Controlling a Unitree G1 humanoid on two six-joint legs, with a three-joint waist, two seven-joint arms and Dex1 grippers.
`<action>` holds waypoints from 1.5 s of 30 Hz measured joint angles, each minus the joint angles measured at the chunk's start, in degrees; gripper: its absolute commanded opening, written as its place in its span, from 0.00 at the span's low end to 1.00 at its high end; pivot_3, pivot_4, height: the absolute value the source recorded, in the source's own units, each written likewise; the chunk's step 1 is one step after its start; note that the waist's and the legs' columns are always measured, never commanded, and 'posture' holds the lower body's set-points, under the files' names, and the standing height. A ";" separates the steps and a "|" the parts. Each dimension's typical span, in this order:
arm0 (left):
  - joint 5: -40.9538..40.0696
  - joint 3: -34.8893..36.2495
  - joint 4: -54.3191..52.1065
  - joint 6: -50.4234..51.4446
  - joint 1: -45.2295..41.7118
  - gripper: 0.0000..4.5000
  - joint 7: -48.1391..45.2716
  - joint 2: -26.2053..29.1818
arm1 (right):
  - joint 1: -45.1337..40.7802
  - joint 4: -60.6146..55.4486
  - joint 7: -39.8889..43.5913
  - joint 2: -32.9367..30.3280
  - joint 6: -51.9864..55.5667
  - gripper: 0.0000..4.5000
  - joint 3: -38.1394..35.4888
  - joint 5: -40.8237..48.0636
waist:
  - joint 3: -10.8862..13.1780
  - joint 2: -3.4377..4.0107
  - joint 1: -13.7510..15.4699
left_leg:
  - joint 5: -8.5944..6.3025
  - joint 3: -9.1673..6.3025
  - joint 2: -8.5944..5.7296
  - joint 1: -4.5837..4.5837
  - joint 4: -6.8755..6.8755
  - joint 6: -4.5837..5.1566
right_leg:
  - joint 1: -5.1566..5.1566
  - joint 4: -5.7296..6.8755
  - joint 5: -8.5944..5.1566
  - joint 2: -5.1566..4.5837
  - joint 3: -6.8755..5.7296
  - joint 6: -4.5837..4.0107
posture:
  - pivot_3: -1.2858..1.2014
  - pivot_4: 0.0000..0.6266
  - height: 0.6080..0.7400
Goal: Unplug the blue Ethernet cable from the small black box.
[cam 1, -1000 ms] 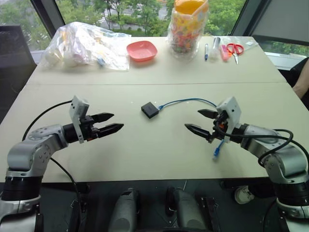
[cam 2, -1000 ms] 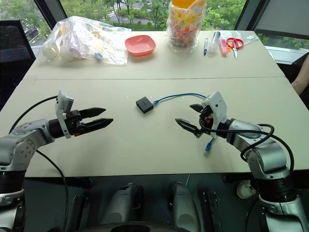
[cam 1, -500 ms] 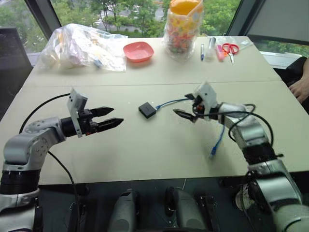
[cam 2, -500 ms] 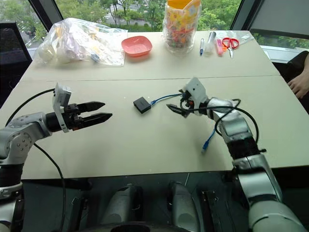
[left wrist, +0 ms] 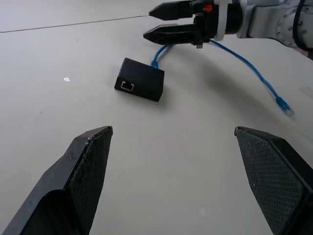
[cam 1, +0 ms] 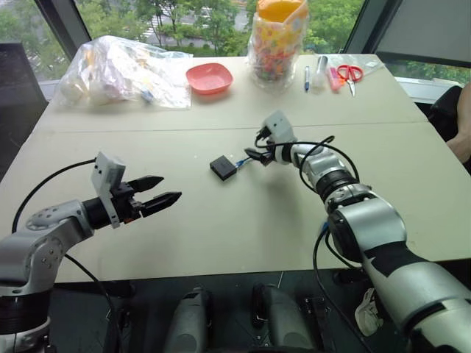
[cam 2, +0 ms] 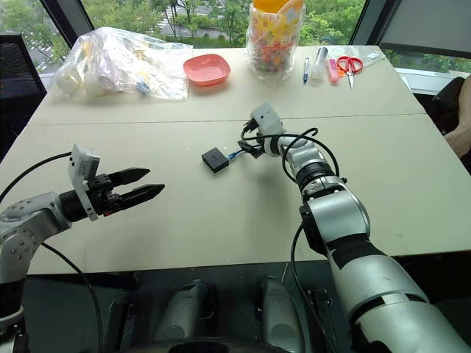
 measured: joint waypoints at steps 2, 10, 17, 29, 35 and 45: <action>-0.12 0.05 -0.60 0.02 0.59 0.92 0.52 -0.07 | -0.32 -1.00 3.51 -0.67 -0.81 1.00 2.57 -3.34 | -0.06 -0.03 -0.08 | 0.00 0.00 0.00 0.21 0.00 0.00 | 0.20 0.06 -0.03 0.02 0.02 0.04 | 0.52 0.24 1.00; 0.07 -1.09 -0.26 -0.34 -1.05 0.92 1.36 -0.83 | 1.28 -2.59 18.21 -1.19 1.43 1.00 -0.44 -2.65 | -0.12 -0.07 -0.53 | 0.00 0.03 0.07 0.39 -0.01 -0.02 | 0.27 0.17 -0.04 0.11 0.04 0.03 | 0.52 0.24 1.00; 0.86 -3.16 2.86 -1.58 -3.69 0.92 0.81 -1.34 | 1.60 -2.59 23.17 -1.50 -0.92 1.00 -3.28 -1.06 | -0.11 -0.05 -0.20 | 0.05 0.03 0.03 0.29 0.01 -0.10 | 0.03 0.41 -0.08 0.06 0.06 -0.02 | 0.52 0.24 1.00; 1.12 -2.73 -0.69 -2.23 -0.30 0.93 3.06 -2.12 | 0.68 -1.04 16.79 3.60 -3.52 0.59 0.77 -8.23 | -0.13 -0.10 -1.54 | 0.09 0.03 0.24 0.78 0.01 -0.20 | 0.35 0.65 -0.26 0.07 0.10 -0.31 | 0.52 0.24 1.00; -0.73 0.27 -3.52 -1.46 3.30 0.93 4.60 -2.11 | 0.24 -0.87 21.62 4.33 -5.29 0.01 2.02 -9.99 | -0.12 -0.07 -1.58 | -0.04 -0.03 0.45 1.20 0.01 -0.42 | 0.83 0.45 -0.37 0.13 -0.07 -0.50 | 0.52 0.24 1.00; 3.72 -4.15 22.99 -6.94 -16.66 0.93 -3.52 -2.48 | 1.95 -7.07 6.79 -2.88 -25.24 0.01 10.02 -20.60 | -0.06 -0.06 -0.69 | 0.22 0.09 0.10 0.23 -0.03 -0.38 | -0.22 0.75 -0.30 0.07 -0.01 -0.44 | 0.52 0.24 1.00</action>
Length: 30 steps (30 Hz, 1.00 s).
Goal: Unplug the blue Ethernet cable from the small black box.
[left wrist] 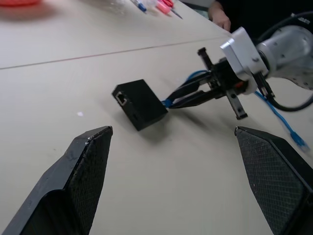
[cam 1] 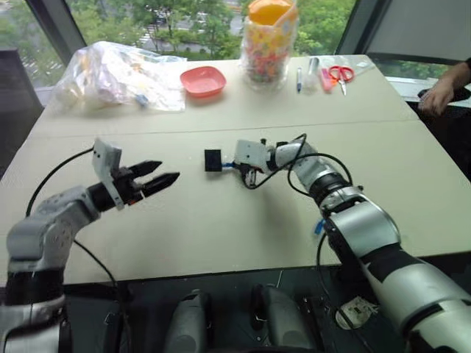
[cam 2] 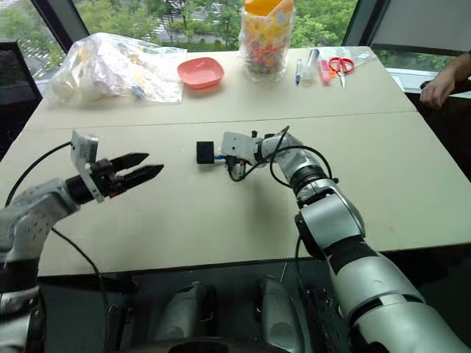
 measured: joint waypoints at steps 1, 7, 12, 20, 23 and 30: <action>1.38 -0.88 4.53 -1.08 -3.32 0.93 -1.13 0.01 | 0.59 -1.60 -2.66 -1.41 -1.75 0.01 0.53 -1.11 | 0.00 -0.02 0.25 | 0.01 0.02 -0.04 -0.04 0.01 -0.01 | -0.04 0.00 0.06 0.01 0.00 0.11 | 0.52 0.24 1.00; 6.02 -3.45 39.17 -5.62 -30.20 0.93 -13.28 -5.51 | 6.13 -17.70 -17.74 -7.29 -7.50 0.01 2.82 -8.26 | 0.04 -0.14 0.76 | 0.00 0.18 -0.13 -0.14 0.02 0.03 | -0.01 -0.08 0.02 -0.05 -0.05 0.25 | 0.52 0.24 1.00; 10.92 -5.21 54.94 -9.69 -38.74 0.93 -22.17 -9.58 | 8.18 -26.07 -20.86 -9.32 -5.87 0.01 2.26 -8.67 | 0.04 -0.14 0.10 | -0.01 0.24 -0.12 -0.08 -0.02 0.07 | -0.01 -0.05 -0.06 -0.01 -0.01 0.35 | 0.52 0.24 1.00; 15.47 -4.15 65.71 -14.36 -45.46 0.81 -24.72 -14.01 | 10.86 -34.67 -20.22 -10.37 -1.45 0.00 1.70 -8.23 | 0.06 -0.17 0.48 | -0.02 0.16 -0.12 -0.10 0.01 0.09 | 0.00 -0.03 -0.06 -0.04 -0.03 0.36 | 0.52 0.24 1.00; 15.93 -2.87 66.86 -15.34 -46.90 0.53 -24.49 -14.95 | 12.24 -37.46 -19.55 -10.48 -0.03 0.00 1.60 -8.16 | 0.06 -0.17 0.51 | -0.03 0.15 -0.13 -0.10 0.01 0.10 | 0.00 -0.03 -0.06 -0.04 -0.03 0.36 | 0.52 0.24 1.00; 17.80 -1.70 68.11 -15.50 -46.95 0.10 -26.32 -15.51 | 14.18 -40.67 -18.23 -10.62 2.75 0.00 1.54 -8.10 | 0.06 -0.17 0.46 | -0.03 0.15 -0.12 -0.10 0.02 0.11 | 0.00 -0.01 -0.06 -0.04 -0.03 0.35 | 0.52 0.24 1.00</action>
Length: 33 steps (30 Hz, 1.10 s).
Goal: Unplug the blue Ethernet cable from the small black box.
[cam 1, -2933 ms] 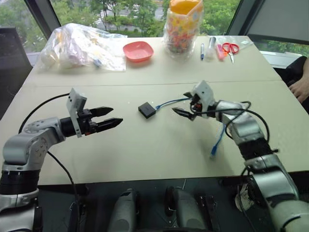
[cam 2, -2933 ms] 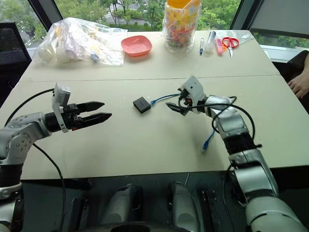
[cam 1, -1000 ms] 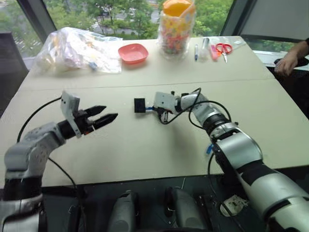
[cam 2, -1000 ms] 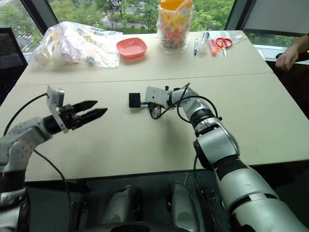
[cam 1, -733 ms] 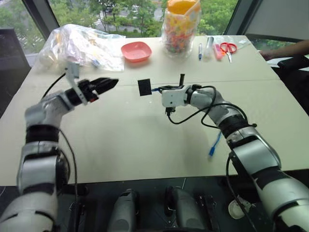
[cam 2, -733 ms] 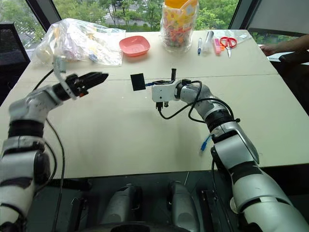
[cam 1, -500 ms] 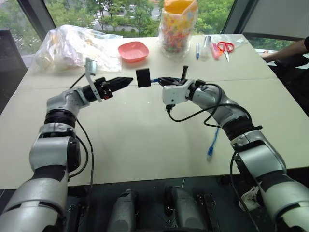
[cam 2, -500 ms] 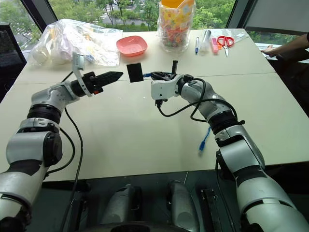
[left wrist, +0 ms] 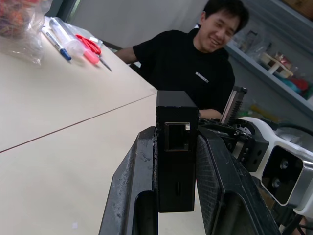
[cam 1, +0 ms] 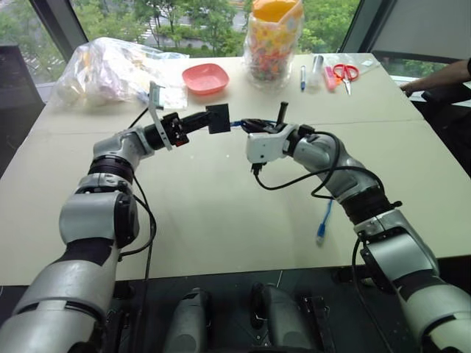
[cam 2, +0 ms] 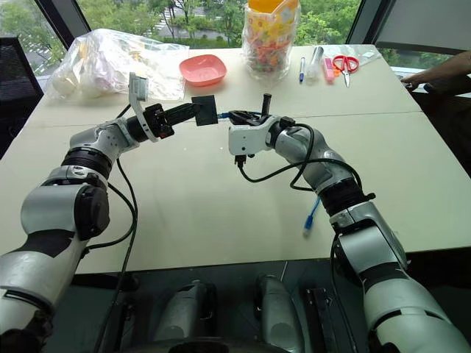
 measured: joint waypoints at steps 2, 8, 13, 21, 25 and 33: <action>0.24 0.36 0.00 0.00 0.00 0.10 -0.15 0.00 | 0.22 -1.08 0.89 -0.01 0.89 0.18 -0.19 0.46 | 0.00 0.00 0.03 | 0.00 -0.01 0.00 0.00 0.00 0.00 | 0.00 0.00 0.00 0.00 0.00 0.00 | 0.52 0.24 1.00; 1.29 1.31 0.01 -0.08 0.04 0.10 1.40 -0.04 | 5.78 -10.01 5.75 -0.20 6.95 0.79 -3.44 6.66 | 0.00 0.00 0.25 | 0.00 -0.04 0.00 -0.01 0.01 0.00 | 0.03 0.00 0.00 -0.01 -0.01 0.00 | 0.52 0.24 1.00; -1.27 6.20 -0.11 3.89 0.43 0.10 0.82 1.35 | 19.35 -27.82 12.01 7.18 35.03 0.91 -16.32 30.62 | -0.01 -0.03 0.33 | -0.01 -0.32 0.05 0.00 0.06 0.01 | 0.08 0.02 0.01 -0.02 -0.06 -0.03 | 0.52 0.24 1.00; -9.19 9.48 -11.89 21.43 4.19 0.10 -6.15 -1.62 | 23.12 -47.85 0.96 28.34 70.96 0.91 -32.85 77.68 | -0.02 -0.01 0.31 | -0.01 -0.37 0.35 0.13 0.10 0.01 | 0.14 0.11 0.08 0.04 -0.07 -0.14 | 0.52 0.24 1.00; -12.92 9.22 -21.31 29.04 8.46 0.10 -5.76 -4.15 | 22.37 -47.80 -6.54 30.43 72.49 0.91 -34.45 83.62 | -0.02 -0.01 0.38 | -0.01 -0.35 0.31 0.04 0.13 0.01 | 0.13 0.02 0.12 0.01 -0.06 -0.19 | 0.52 0.24 1.00; -16.85 9.29 -28.51 32.65 9.88 0.10 -1.59 -5.50 | 22.34 -47.60 -10.21 29.38 71.03 0.91 -34.60 87.63 | -0.02 -0.01 0.25 | -0.01 -0.35 0.29 0.05 0.11 0.02 | 0.12 0.02 0.09 0.05 -0.05 -0.14 | 0.52 0.24 1.00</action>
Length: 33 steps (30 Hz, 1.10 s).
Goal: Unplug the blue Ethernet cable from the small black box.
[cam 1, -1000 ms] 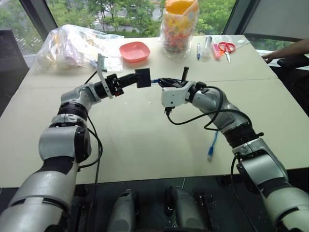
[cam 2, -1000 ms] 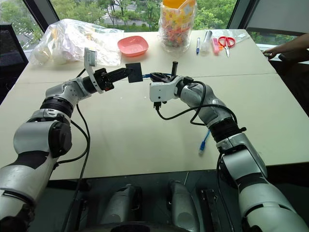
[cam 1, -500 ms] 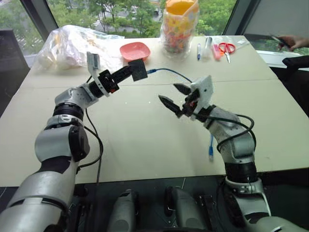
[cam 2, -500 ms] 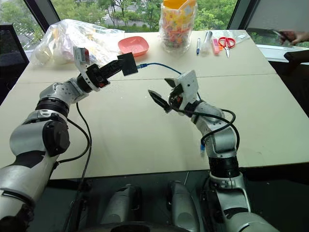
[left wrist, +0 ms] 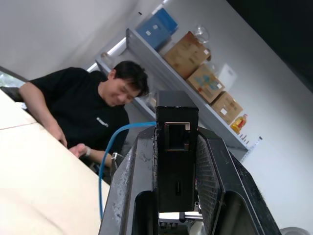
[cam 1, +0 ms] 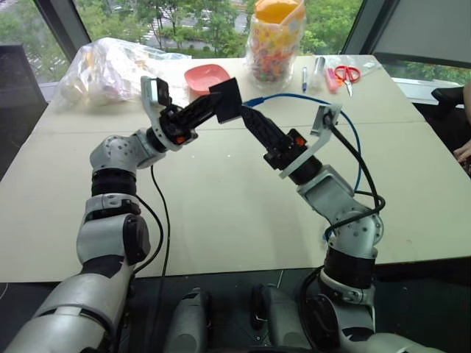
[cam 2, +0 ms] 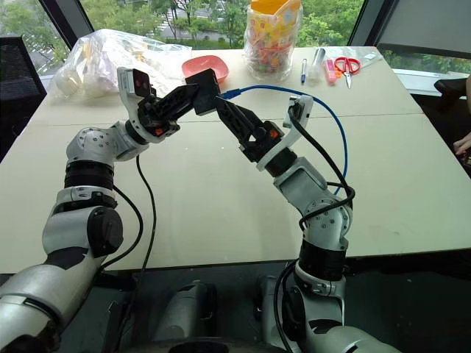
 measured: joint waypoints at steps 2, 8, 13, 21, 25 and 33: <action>-0.51 0.00 -0.04 0.02 0.43 0.10 0.48 -0.13 | -0.01 0.06 -0.10 -0.61 -0.39 0.91 0.17 0.30 | 0.00 0.00 -0.04 | 0.00 -0.01 0.01 0.00 0.00 0.00 | -0.01 0.00 0.00 0.03 0.00 0.00 | 0.52 0.24 1.00; -1.84 -0.02 -0.92 0.03 1.08 0.10 1.34 -0.17 | -0.31 0.84 -0.41 -0.98 -1.86 0.91 0.85 1.27 | 0.00 0.00 0.04 | 0.00 -0.01 0.02 -0.01 0.00 0.00 | -0.01 -0.01 0.00 0.02 0.00 0.00 | 0.52 0.24 1.00; -2.08 -0.07 -1.60 0.16 1.86 0.10 1.81 -0.17 | -0.82 1.08 -0.66 -1.19 -2.80 0.91 1.44 1.66 | 0.00 0.00 0.05 | 0.00 -0.01 0.02 -0.02 0.00 0.00 | -0.02 -0.01 -0.01 0.02 0.00 0.00 | 0.52 0.24 1.00; -2.64 -0.15 -2.30 0.63 1.96 0.10 2.17 -0.18 | -0.82 1.65 -0.69 -1.82 -3.90 0.91 2.70 1.80 | 0.00 0.00 0.05 | 0.00 -0.01 0.01 -0.02 0.00 0.00 | -0.01 -0.02 -0.01 0.01 0.00 0.01 | 0.52 0.24 1.00; -3.05 -0.17 -3.28 0.78 2.07 0.10 2.48 -0.32 | -0.82 2.31 -0.69 -1.89 -4.17 0.78 3.19 1.85 | 0.00 0.00 0.06 | 0.00 -0.01 0.02 -0.02 0.00 0.00 | -0.02 -0.02 -0.01 0.01 0.00 0.00 | 0.52 0.24 1.00; -4.01 -0.18 -4.18 0.92 3.18 0.10 3.32 -0.44 | -1.06 2.51 -0.40 -1.87 -4.93 0.02 3.65 3.28 | 0.00 0.00 0.06 | 0.00 -0.01 0.03 -0.03 -0.01 0.00 | -0.03 -0.03 -0.01 0.02 0.00 0.01 | 0.52 0.24 1.00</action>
